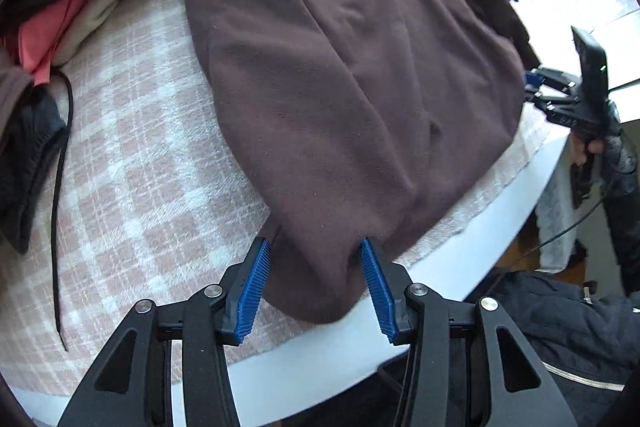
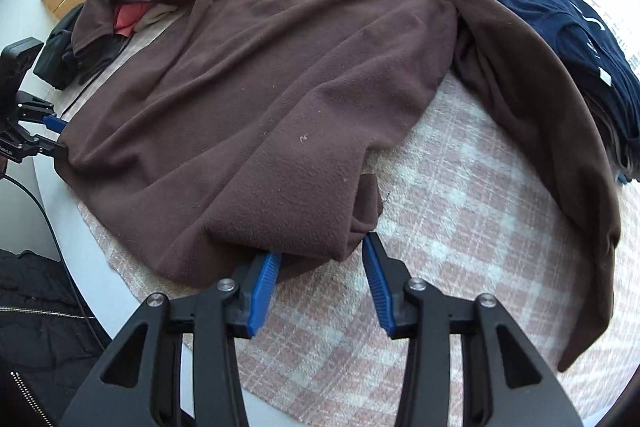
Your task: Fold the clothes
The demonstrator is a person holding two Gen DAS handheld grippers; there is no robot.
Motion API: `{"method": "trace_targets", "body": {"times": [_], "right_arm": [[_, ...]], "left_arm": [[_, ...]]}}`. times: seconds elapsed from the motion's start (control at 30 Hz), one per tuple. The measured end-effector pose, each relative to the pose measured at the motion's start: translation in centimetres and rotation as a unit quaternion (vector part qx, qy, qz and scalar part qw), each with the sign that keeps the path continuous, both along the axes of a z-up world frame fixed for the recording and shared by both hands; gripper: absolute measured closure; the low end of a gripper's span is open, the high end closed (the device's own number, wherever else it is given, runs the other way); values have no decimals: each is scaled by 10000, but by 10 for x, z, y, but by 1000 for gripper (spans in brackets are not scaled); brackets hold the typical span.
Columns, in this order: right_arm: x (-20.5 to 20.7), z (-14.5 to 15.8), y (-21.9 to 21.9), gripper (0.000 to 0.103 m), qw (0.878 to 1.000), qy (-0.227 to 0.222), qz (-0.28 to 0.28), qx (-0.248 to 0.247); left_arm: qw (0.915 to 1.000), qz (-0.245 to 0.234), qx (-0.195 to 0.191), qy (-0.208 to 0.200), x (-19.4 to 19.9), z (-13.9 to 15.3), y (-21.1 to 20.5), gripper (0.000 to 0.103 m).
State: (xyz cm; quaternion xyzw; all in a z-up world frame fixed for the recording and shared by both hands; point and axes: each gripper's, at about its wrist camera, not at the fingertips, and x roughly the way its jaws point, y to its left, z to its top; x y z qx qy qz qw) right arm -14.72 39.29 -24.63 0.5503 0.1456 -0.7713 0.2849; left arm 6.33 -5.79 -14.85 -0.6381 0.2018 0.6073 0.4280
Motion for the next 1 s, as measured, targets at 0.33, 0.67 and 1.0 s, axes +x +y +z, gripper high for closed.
{"method": "trace_targets", "body": {"times": [0.33,0.67,1.0], "right_arm": [[-10,-7,-11,78,9996,-84,247,-136],[13,93,36,93,9703,-956,-266,-2206],[-86,37,67,86,9435,-1309,-2535,-1686]], "left_arm": [[9995,122,20,292,-13,22,5,98],[9939,263,576,905,-25,129,-29,99],[9868,726,-403,1391,-126,58,18,79]]}}
